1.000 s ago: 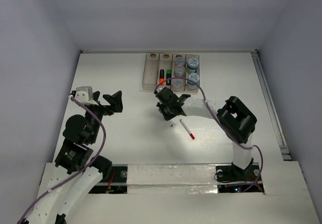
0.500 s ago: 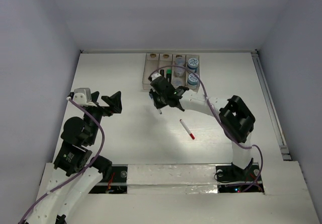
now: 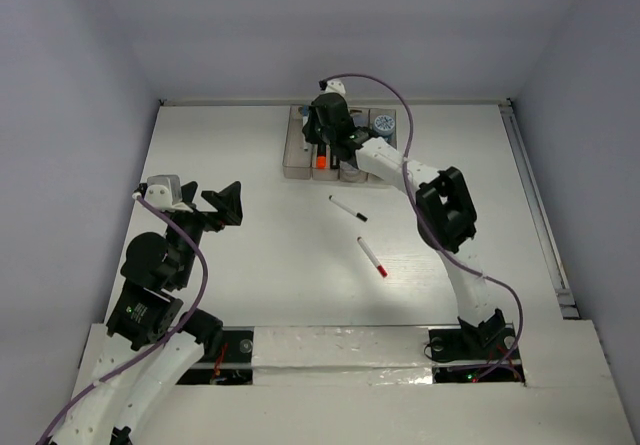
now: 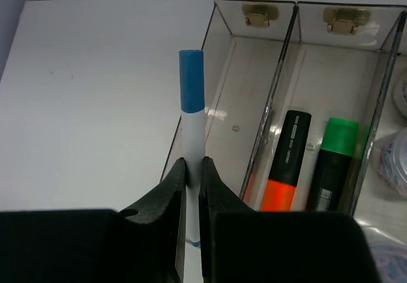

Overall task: Sort the stationery into containers
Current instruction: Place the pen in the storage box, then pick up the pen from the center of the board.

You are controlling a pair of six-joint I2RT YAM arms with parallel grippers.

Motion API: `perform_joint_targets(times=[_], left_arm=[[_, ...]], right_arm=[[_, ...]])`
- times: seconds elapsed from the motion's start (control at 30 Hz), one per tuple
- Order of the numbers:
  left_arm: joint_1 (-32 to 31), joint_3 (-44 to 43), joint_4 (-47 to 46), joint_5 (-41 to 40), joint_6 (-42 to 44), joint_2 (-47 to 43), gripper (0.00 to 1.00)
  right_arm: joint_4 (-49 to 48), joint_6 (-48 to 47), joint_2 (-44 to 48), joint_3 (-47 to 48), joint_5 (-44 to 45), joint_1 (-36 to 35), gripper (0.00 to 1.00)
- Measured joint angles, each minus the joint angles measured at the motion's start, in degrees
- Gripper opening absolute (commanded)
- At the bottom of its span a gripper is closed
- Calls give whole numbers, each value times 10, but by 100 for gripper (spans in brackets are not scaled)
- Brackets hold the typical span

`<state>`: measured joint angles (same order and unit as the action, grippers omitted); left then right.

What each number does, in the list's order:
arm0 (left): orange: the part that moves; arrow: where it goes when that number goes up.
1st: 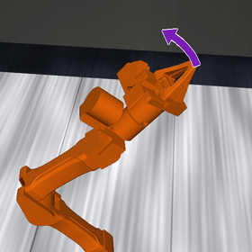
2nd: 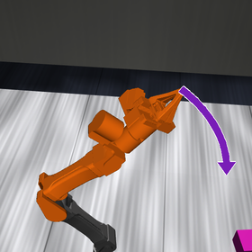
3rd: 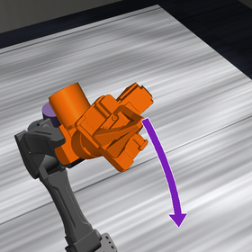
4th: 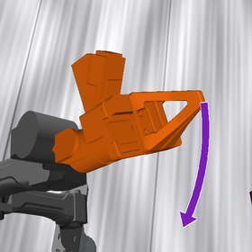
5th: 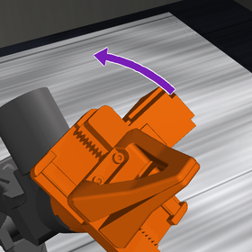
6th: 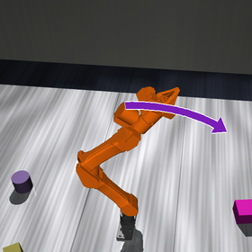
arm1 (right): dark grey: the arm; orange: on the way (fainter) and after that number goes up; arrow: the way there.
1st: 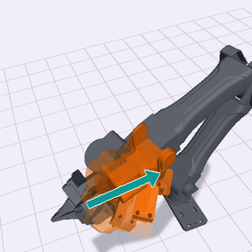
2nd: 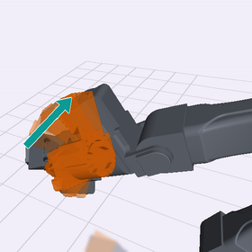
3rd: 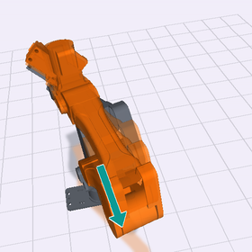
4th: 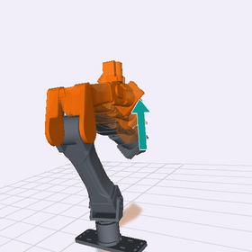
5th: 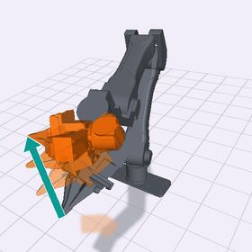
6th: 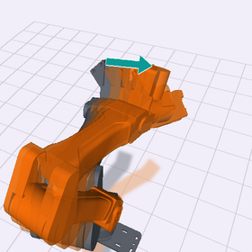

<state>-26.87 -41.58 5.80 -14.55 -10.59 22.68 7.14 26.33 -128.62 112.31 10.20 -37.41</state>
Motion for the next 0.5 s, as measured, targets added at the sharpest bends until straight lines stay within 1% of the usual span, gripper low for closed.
perform_joint_targets(times=[0.03,0.07,0.13,0.17,0.2,0.27,0.33,0.4,0.47,0.5], left_arm=[[0,0,0,0,0,0,99],[0,0,0,0,0,0,99],[0,0,0,0,0,0,99],[0,0,0,0,0,0,99],[0,0,0,0,0,0,99],[0,0,0,0,0,0,99],[0,0,0,0,0,0,99],[0,0,0,0,0,0,99],[0,0,0,0,0,0,99],[0,0,0,0,0,0,99]], right_arm=[[1,6,-16,13,2,2,0],[1,11,-30,25,3,4,6],[5,22,-52,44,4,4,21],[7,28,-63,55,3,3,36],[9,30,-72,65,3,3,45],[15,35,-88,88,-1,3,59],[19,34,-90,92,-3,3,61],[15,28,-85,87,-3,3,62],[6,14,-58,46,-8,3,60],[-8,1,-32,5,-13,3,58]])
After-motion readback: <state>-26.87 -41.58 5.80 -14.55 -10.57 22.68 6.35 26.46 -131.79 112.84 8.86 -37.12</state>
